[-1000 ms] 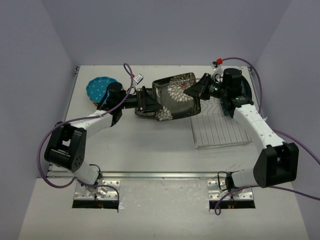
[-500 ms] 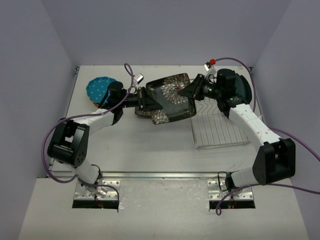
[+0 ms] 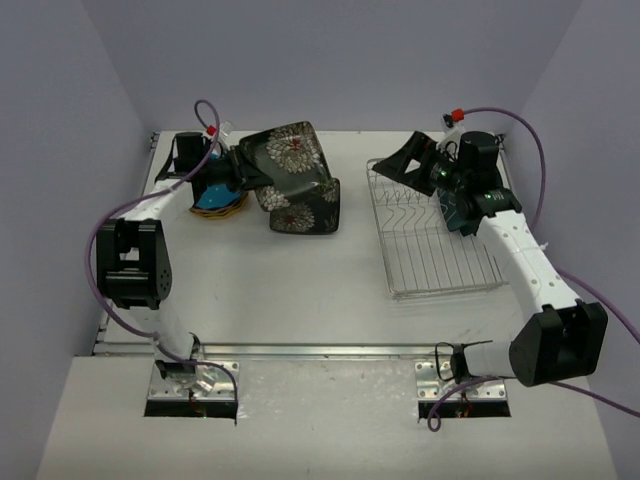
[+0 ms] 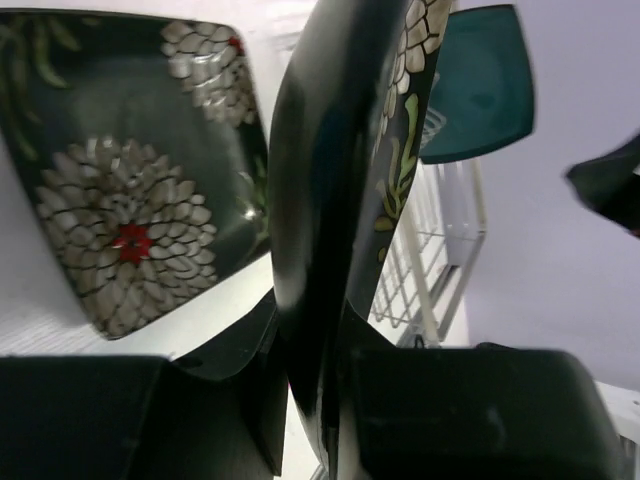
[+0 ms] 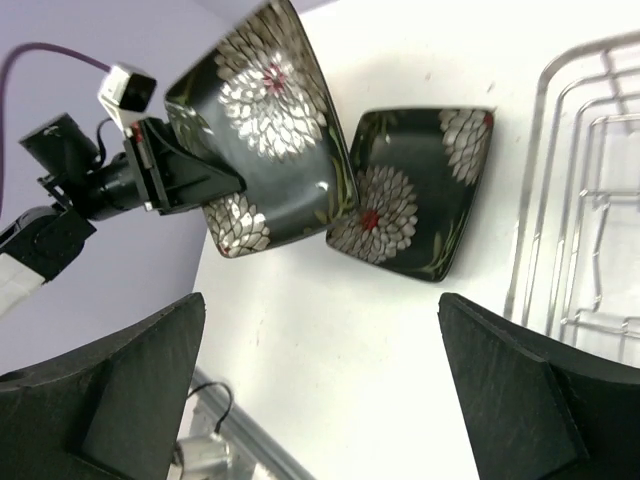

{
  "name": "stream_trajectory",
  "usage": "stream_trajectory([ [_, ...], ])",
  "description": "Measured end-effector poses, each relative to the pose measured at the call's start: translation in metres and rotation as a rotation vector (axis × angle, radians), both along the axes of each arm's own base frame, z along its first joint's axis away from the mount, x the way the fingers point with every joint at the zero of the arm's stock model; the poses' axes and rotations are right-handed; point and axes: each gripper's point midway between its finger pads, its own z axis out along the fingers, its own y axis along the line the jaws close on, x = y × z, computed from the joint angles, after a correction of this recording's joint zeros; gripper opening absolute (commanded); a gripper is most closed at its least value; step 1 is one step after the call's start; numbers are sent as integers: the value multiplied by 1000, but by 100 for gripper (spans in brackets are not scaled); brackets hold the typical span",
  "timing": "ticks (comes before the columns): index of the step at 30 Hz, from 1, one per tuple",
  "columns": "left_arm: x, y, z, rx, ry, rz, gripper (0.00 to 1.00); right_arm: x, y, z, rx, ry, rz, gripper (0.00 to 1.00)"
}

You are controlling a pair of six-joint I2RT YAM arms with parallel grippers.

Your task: Unload the plates from the dish rack

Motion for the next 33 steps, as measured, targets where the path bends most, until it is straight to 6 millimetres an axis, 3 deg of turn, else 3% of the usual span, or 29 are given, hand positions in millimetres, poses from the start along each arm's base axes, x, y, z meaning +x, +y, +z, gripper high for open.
stream_trajectory([
  [6, 22, 5, -33, 103, 62, -31, 0, 0, -18, 21, -17, -66, -47, 98],
  [12, 27, 8, -77, 167, 154, -67, 0, 1, -26, 20, -21, -59, -62, 98],
  [16, 27, 9, -95, 183, 196, -82, 0, 1, -28, 19, -19, -55, -63, 98],
  [25, 32, 1, -106, 157, 212, -131, 4, 0, -27, 19, -9, -53, -50, 98],
  [33, 30, -14, -116, 145, 233, -175, 16, -2, -25, 15, -3, -42, -39, 98],
])
